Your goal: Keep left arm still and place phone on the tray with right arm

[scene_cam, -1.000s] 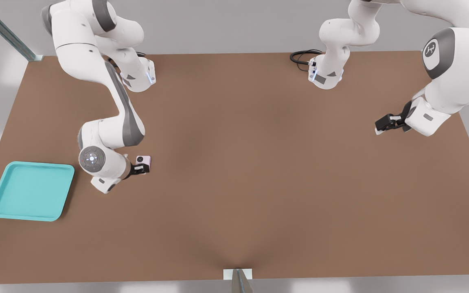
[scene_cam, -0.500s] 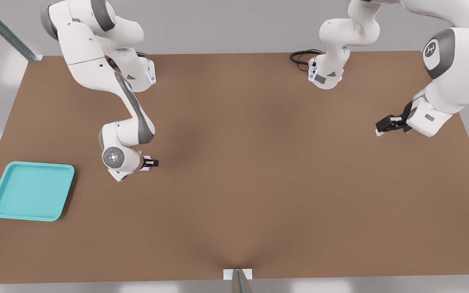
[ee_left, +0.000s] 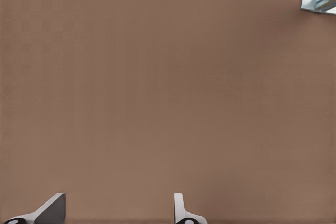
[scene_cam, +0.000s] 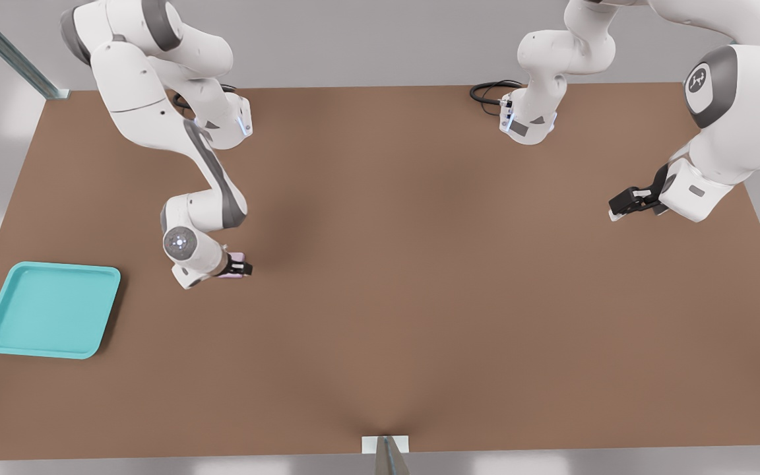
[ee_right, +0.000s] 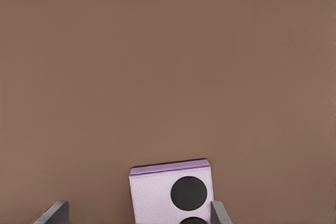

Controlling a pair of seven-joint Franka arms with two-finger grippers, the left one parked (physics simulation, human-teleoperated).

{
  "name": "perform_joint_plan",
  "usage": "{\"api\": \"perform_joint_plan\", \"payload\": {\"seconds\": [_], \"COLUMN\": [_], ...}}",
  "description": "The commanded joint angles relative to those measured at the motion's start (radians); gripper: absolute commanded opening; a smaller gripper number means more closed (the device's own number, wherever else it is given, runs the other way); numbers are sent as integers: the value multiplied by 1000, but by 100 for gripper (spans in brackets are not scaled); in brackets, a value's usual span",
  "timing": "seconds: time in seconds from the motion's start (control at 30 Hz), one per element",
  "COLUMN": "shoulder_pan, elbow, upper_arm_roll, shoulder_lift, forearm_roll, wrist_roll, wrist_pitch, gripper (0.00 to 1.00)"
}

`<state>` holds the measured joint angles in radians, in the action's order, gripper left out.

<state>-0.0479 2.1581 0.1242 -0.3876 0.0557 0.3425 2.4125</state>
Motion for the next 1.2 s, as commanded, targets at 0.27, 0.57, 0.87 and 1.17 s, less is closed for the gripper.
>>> {"api": "perform_joint_plan", "payload": {"seconds": [0.27,0.57,0.87,1.17], "shoulder_pan": [145,258,260,276], "elbow": [34,75,69,72], "upper_arm_roll": [146,235,229,233], "shoulder_lift": [-8,-76,-96,-89], "forearm_roll": [3,1,-1,0], "wrist_roll": [-347,-387,-382,-382], "wrist_pitch": [111,112,128,126], "gripper": [100,100,100,100]}}
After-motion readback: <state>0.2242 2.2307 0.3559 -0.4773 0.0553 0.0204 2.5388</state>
